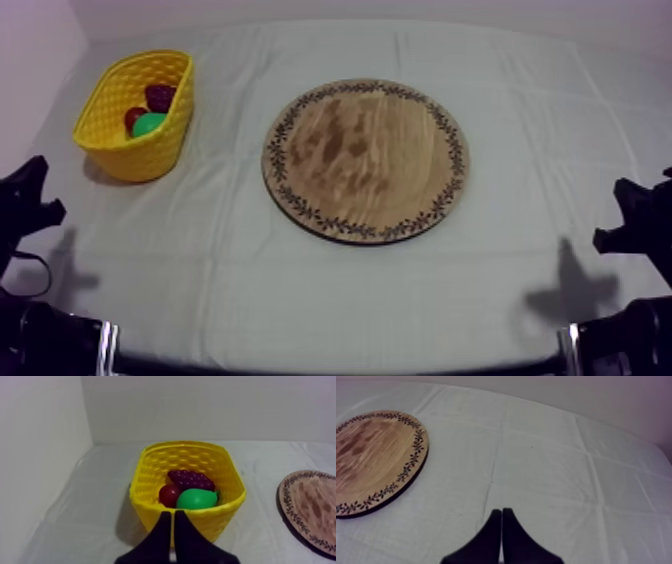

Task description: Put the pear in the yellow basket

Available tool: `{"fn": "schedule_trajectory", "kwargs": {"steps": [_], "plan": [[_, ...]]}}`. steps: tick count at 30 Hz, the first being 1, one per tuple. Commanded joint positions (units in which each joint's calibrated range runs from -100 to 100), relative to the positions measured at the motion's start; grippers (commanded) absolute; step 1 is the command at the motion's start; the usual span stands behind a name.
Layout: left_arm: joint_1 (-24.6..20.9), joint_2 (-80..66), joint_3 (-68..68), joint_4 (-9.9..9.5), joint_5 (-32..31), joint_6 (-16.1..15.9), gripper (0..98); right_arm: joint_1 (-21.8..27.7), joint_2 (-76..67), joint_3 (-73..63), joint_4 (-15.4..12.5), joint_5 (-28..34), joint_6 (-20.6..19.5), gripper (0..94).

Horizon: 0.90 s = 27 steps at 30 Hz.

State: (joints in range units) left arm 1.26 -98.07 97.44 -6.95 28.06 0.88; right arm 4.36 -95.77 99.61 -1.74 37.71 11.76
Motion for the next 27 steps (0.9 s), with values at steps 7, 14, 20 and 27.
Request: {"fn": "schedule_trajectory", "kwargs": {"steps": [7, 14, 20, 27], "plan": [[-0.47, -1.58, 2.33, 2.38, -0.18, -1.75, 0.0, 0.0, 0.01, 0.05, 0.01, 0.03, 0.03, 0.5], [-0.72, -1.66, 2.54, 3.14, 0.42, -2.0, 0.0, 0.0, 0.01, 0.05, 0.01, 0.03, 0.03, 0.5], [-1.85, -1.67, 2.56, 3.38, 1.11, -2.51, 0.0, 0.0, 0.01, 0.05, 0.01, 0.03, 0.03, 0.5], [-3.04, -1.67, 2.56, 3.44, 1.34, -3.03, 0.0, 0.0, 0.01, 0.05, 0.01, 0.03, 0.03, 0.5]]}}
